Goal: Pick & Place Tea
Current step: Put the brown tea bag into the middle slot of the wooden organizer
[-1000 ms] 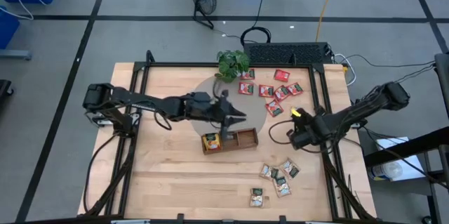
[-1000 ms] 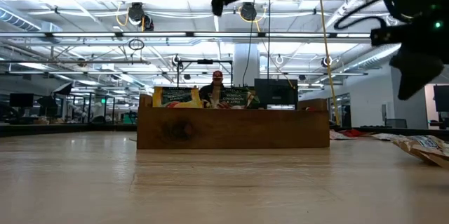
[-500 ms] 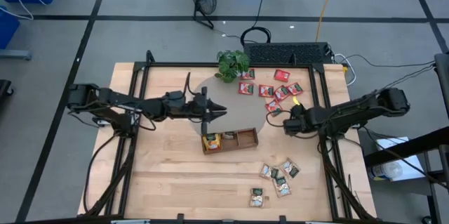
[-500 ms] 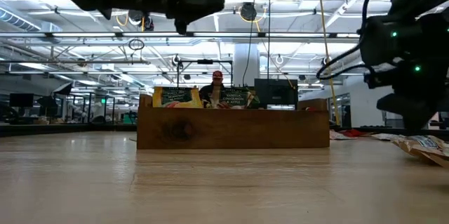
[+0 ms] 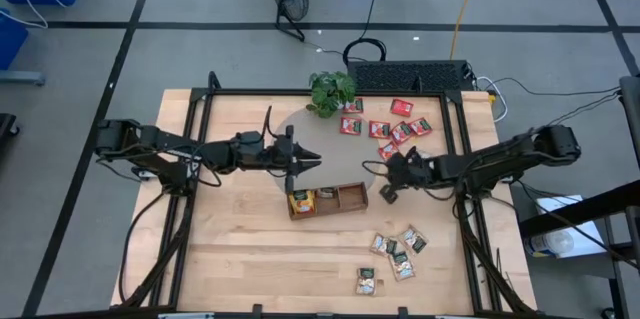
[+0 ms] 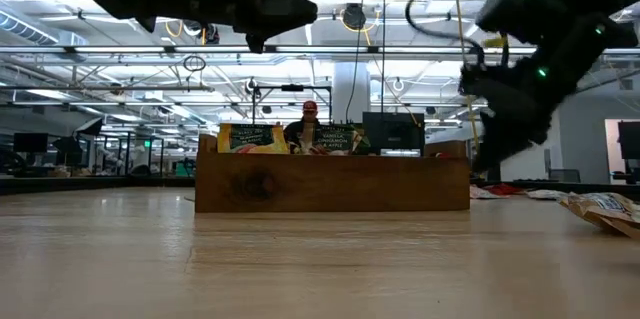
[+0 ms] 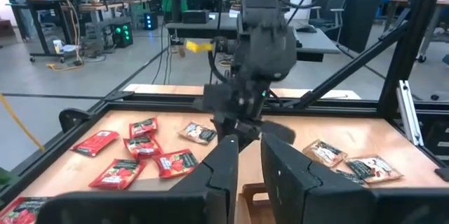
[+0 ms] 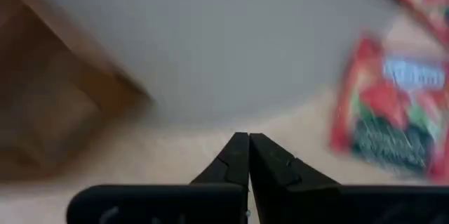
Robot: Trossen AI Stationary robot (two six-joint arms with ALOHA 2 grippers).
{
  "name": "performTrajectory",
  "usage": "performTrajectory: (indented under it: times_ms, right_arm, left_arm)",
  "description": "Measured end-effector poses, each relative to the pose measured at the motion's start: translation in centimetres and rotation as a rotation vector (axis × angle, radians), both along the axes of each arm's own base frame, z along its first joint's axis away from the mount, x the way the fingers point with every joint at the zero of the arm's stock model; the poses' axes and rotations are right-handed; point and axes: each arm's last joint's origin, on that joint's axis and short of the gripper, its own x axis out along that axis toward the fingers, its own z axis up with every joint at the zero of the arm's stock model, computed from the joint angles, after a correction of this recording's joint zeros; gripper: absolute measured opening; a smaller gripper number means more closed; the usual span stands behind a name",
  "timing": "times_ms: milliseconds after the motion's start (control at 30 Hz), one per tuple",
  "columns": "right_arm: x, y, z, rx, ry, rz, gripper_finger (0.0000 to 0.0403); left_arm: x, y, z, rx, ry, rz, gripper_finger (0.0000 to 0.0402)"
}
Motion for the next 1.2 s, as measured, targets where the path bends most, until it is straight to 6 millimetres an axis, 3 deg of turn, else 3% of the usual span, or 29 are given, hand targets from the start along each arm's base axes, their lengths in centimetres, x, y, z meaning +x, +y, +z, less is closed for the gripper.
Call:
performTrajectory:
  times_ms: [67,233,500,700,867,1000,1100,1200]
  right_arm:
    - [-0.1,-0.5,0.4,-0.096,0.037,-0.060,0.0000]
    - [-2.8,-2.8,0.3,-0.223,0.321,-0.344,0.0000]
    - [-5.0,-5.2,-1.6,-0.226,0.406,-0.477,0.0000]
    - [-6.6,-5.6,-3.2,-0.102,0.501,-0.514,0.0000]
    - [-7.0,-4.4,-3.5,0.103,0.540,-0.467,0.0000]
    - [-6.2,-3.1,-3.2,0.281,0.482,-0.324,0.0000]
    - [-5.0,-2.0,-2.7,0.392,0.365,-0.130,0.0000]
    - [-3.2,-1.2,-1.8,0.392,0.155,0.095,0.0000]
  left_arm:
    - [0.0,0.0,0.0,-0.001,0.000,0.000,0.0067]
    - [0.0,0.0,0.0,-0.001,0.003,0.000,0.0067]
    - [0.0,0.0,0.0,0.000,0.003,0.003,0.0067]
    - [0.0,0.0,0.0,0.000,0.003,0.007,0.0067]
    - [0.0,0.0,0.0,0.000,0.003,0.009,0.0067]
    - [0.0,0.0,0.0,0.000,0.003,0.008,0.0067]
    - [0.0,0.0,-0.1,0.000,0.005,0.009,0.0067]
    - [0.0,0.0,-0.1,0.000,0.005,0.009,0.0067]
